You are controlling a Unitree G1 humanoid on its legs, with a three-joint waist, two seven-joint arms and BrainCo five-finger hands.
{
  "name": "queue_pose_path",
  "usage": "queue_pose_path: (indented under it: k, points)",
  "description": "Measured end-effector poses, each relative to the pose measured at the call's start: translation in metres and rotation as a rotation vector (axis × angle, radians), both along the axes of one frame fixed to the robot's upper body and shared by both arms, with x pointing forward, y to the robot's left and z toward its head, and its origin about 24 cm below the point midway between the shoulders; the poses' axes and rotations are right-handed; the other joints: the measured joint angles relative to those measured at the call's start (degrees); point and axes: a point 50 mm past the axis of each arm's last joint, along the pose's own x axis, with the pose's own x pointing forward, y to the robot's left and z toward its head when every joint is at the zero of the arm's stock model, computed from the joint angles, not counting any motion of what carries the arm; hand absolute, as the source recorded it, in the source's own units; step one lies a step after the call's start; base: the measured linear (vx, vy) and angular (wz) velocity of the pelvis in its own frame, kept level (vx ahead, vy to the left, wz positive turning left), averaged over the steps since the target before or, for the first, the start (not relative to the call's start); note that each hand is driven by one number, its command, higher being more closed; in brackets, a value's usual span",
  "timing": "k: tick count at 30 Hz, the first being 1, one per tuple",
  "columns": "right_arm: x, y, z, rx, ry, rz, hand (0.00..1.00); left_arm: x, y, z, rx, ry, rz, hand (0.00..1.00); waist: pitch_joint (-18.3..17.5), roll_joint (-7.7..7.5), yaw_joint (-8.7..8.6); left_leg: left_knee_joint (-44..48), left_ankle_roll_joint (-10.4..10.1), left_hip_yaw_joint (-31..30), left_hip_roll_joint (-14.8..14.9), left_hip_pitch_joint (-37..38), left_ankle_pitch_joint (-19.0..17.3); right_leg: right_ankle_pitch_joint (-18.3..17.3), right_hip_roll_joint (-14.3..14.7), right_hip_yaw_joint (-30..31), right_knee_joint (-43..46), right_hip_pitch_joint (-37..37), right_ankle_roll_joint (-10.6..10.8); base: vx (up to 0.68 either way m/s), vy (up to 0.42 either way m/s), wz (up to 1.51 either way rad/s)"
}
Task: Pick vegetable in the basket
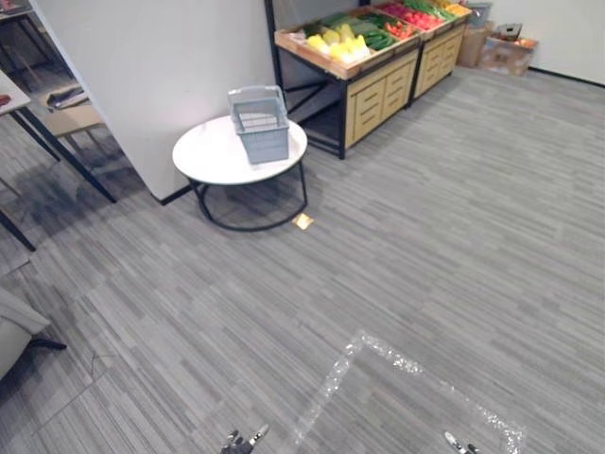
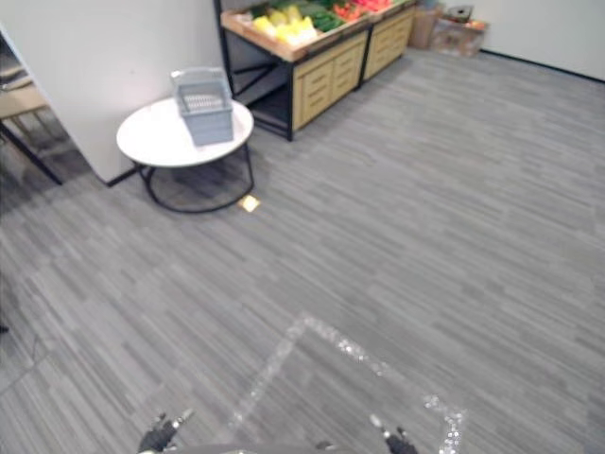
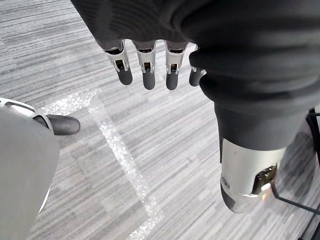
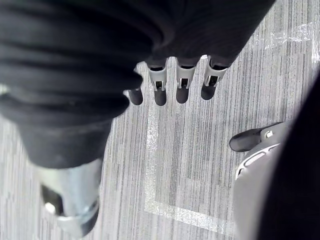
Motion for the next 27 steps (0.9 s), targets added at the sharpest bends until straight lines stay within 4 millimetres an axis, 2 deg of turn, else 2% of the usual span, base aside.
queue_pose_path:
  k: [6, 8, 10, 11, 13, 15, 17, 19, 20, 21, 22, 23, 24, 25, 26, 27]
  points:
    - [-0.002, -0.001, -0.001, -0.015, 0.023, 0.023, 0.00, -0.001, -0.001, -0.001, -0.030, 0.000, 0.030, 0.00, 0.54, 0.20, 0.03, 0.33, -0.03, -0.11, 0.26, -0.28, -0.02, -0.31, 0.19, -0.03, 0.56, -0.29, -0.41, -0.01, -0.007, 0.00]
    - [0.002, 0.000, 0.000, -0.015, 0.015, 0.026, 0.00, 0.003, 0.000, 0.000, -0.029, -0.007, 0.029, 0.00, 1.58, 0.03, 0.04, 2.56, -0.93, -0.12, 0.70, -1.94, -0.79, -1.56, -0.06, -0.12, 3.32, -1.86, -1.20, 0.00, -0.033, 0.09]
    - [0.013, 0.001, 0.001, -0.014, -0.005, 0.033, 0.00, 0.016, 0.003, 0.002, -0.031, -0.041, 0.045, 0.00, 4.21, -1.33, 0.07, 16.55, -2.95, -0.14, 2.38, -8.52, -3.61, -3.35, -1.38, -1.03, 6.20, -3.20, -1.88, 0.00, -0.079, 0.26]
    - [0.013, 0.001, 0.001, -0.018, -0.005, 0.035, 0.00, 0.019, 0.003, 0.004, -0.031, -0.056, 0.054, 0.00, 4.81, -1.60, 0.10, 21.62, -3.15, -0.10, 3.02, -10.79, -3.87, -3.58, -1.73, -1.34, 6.26, -3.01, -2.11, -0.03, -0.103, 0.30]
    - [0.015, -0.007, 0.003, -0.063, 0.009, 0.064, 0.00, 0.029, 0.000, 0.006, -0.043, -0.092, 0.071, 0.00, 7.13, -0.61, 0.21, 38.87, -3.57, -0.62, 6.60, -17.61, -3.36, -4.87, -1.94, -2.92, 6.68, 0.08, -2.19, 0.00, -0.066, 0.32]
    - [0.015, -0.015, 0.005, -0.098, 0.023, 0.084, 0.00, 0.029, -0.005, 0.005, -0.062, -0.096, 0.101, 0.00, 7.36, 0.32, 0.11, 44.11, -3.45, -2.16, 6.95, -19.90, -4.49, -6.59, -2.96, -3.82, 7.48, 1.71, -2.15, 0.06, 0.040, 0.27]
    - [0.028, -0.018, 0.008, -0.127, -0.002, 0.120, 0.00, 0.031, -0.005, 0.006, -0.073, -0.106, 0.123, 0.00, 7.38, 0.32, 0.16, 40.57, -2.99, -2.14, 7.00, -22.20, -5.04, -7.35, -4.44, -3.86, 7.69, 1.70, -1.21, 0.10, 0.091, 0.12]
    - [0.045, -0.018, 0.012, -0.151, -0.034, 0.158, 0.00, 0.032, -0.005, 0.006, -0.085, -0.113, 0.149, 0.00, 7.42, 0.34, 0.20, 30.15, -2.98, -2.20, 6.96, -23.40, -3.59, -7.59, -5.80, -3.59, 7.72, 0.95, -0.18, 0.18, 0.150, 0.01]
    - [0.057, -0.018, 0.017, -0.165, -0.074, 0.177, 0.00, 0.032, -0.006, 0.006, -0.089, -0.116, 0.156, 0.00, 7.57, 0.68, 0.15, 20.67, -3.19, -2.93, 7.09, -23.44, -0.55, -7.96, -6.21, -3.27, 7.61, 0.73, 0.70, 0.21, 0.213, -0.07]
    - [0.070, -0.018, 0.021, -0.172, -0.120, 0.187, 0.00, 0.032, -0.009, 0.005, -0.106, -0.119, 0.175, 0.00, 7.73, 1.65, 0.22, 11.83, -3.94, -4.81, 7.84, -23.49, 2.27, -8.52, -6.05, -2.86, 7.35, 0.74, 1.77, 0.26, 0.266, -0.11]
    - [0.075, -0.017, 0.023, -0.166, -0.142, 0.181, 0.00, 0.033, -0.012, 0.005, -0.113, -0.121, 0.181, 0.00, 7.68, 2.36, 0.23, 9.97, -4.12, -5.22, 8.85, -24.19, 2.50, -8.92, -5.73, -2.63, 7.17, 0.76, 2.51, 0.29, 0.303, -0.22]
    - [0.081, -0.018, 0.026, -0.151, -0.179, 0.153, 0.00, 0.032, -0.015, 0.004, -0.125, -0.119, 0.205, 0.00, 7.81, 3.76, 0.36, 9.34, -4.09, -5.10, 10.62, -25.13, 2.52, -9.87, -5.42, -2.03, 7.19, 1.40, 4.04, 0.44, 0.467, -0.31]
    - [0.084, -0.017, 0.027, -0.137, -0.201, 0.132, 0.00, 0.030, -0.016, 0.003, -0.130, -0.111, 0.219, 0.00, 8.01, 3.82, 0.42, 11.18, -3.68, -4.72, 10.91, -25.02, 6.21, -11.19, -6.66, -0.93, 7.17, 3.11, 6.12, 0.42, 0.420, -0.35]
    - [0.085, -0.014, 0.027, -0.125, -0.210, 0.132, 0.00, 0.030, -0.013, 0.004, -0.122, -0.112, 0.220, 0.00, 7.44, 3.60, 0.63, 12.83, -3.09, -4.29, 9.87, -24.67, 7.16, -11.61, -8.20, -0.31, 7.10, 3.42, 6.74, 0.53, 0.456, -0.41]
    - [0.083, -0.008, 0.025, -0.099, -0.211, 0.141, 0.00, 0.030, -0.011, 0.004, -0.113, -0.119, 0.219, 0.00, 6.86, 1.65, 1.02, 15.43, -2.52, -3.34, 8.14, -25.09, 6.72, -11.60, -10.51, 0.56, 7.18, 3.75, 6.95, 0.48, 0.277, -0.31]
    - [0.085, 0.002, 0.023, -0.063, -0.223, 0.151, 0.00, 0.032, -0.004, 0.006, -0.089, -0.129, 0.215, 0.00, 5.77, -0.36, 0.97, 18.10, -1.04, -2.20, 5.80, -26.30, 3.40, -10.47, -13.32, 1.66, 8.38, 2.70, 7.24, 0.59, 0.322, -0.20]
